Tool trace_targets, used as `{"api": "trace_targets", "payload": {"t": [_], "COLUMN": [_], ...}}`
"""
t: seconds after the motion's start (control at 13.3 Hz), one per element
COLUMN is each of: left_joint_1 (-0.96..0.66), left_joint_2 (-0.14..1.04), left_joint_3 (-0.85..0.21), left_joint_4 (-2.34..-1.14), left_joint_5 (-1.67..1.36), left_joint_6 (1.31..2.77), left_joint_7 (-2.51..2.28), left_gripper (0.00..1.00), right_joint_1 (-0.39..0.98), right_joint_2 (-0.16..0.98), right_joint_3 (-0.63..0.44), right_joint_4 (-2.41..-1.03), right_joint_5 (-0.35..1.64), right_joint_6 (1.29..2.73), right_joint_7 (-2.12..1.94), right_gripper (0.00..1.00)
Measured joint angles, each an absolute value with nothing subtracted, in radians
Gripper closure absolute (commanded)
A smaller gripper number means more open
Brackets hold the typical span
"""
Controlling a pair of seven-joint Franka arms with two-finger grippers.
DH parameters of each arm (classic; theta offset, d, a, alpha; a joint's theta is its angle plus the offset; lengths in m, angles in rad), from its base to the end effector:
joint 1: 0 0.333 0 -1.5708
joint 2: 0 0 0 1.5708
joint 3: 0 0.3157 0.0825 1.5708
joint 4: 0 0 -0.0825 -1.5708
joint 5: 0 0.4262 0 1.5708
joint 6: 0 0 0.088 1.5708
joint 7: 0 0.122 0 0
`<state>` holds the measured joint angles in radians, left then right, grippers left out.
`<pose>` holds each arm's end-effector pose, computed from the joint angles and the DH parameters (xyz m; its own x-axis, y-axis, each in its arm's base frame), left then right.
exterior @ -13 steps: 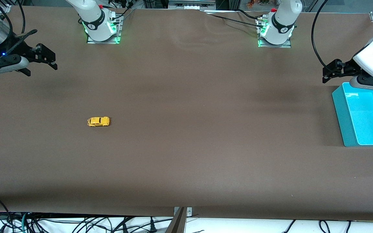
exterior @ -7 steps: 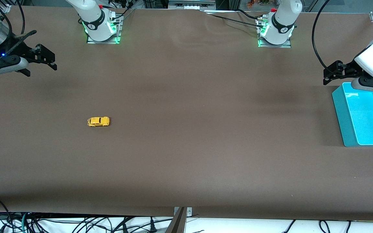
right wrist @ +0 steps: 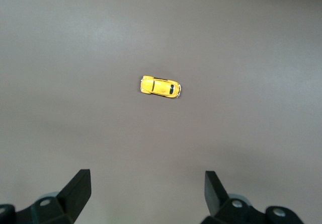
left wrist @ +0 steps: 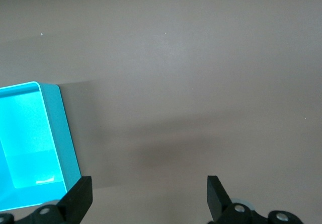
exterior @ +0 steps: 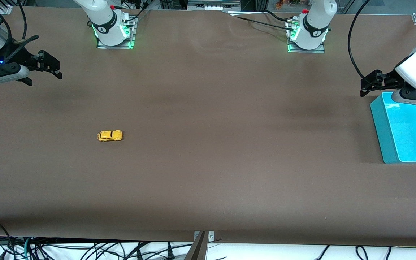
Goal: Wind and store yellow beetle car
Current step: 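Reach the right gripper down over the yellow beetle car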
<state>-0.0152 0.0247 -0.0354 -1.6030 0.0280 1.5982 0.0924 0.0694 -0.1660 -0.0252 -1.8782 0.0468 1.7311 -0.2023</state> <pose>0.6042 -0.0270 0.5802 0.9892 -0.1432 -0.0319 -0.1440 -0.9893 -0.0242 0.5524 0.0287 0.5594 0.9712 0.2368 0.0284 0.2379 -0.9702 -0.0457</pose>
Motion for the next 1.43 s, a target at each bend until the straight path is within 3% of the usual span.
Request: {"api": "trace_targets", "payload": {"t": [0.38,0.83,1.43], "left_joint_1": [-0.016,-0.016,-0.016], "left_joint_2": [0.025,0.03,0.033], "left_joint_3": [-0.048,-0.048,-0.048], "left_joint_4": [-1.595,-1.592,-1.59], "left_joint_5": [0.028,0.028,0.028], "left_joint_6": [1.598,1.598,1.598], "left_joint_7": [0.092,0.092,0.092], "left_gripper": [0.0,0.0,0.0], "right_joint_1": [0.072,0.082,0.087], "right_joint_2": [-0.154,-0.06,0.099], "right_joint_3": [-0.025,-0.025,0.031], "right_joint_4": [-1.878,-1.921,-2.124], "right_joint_5": [0.047,0.046,0.042], "right_joint_6": [1.73,1.774,2.204], "right_joint_7": [-0.215,-0.507,-1.005], "right_gripper": [0.0,0.0,0.0]}}
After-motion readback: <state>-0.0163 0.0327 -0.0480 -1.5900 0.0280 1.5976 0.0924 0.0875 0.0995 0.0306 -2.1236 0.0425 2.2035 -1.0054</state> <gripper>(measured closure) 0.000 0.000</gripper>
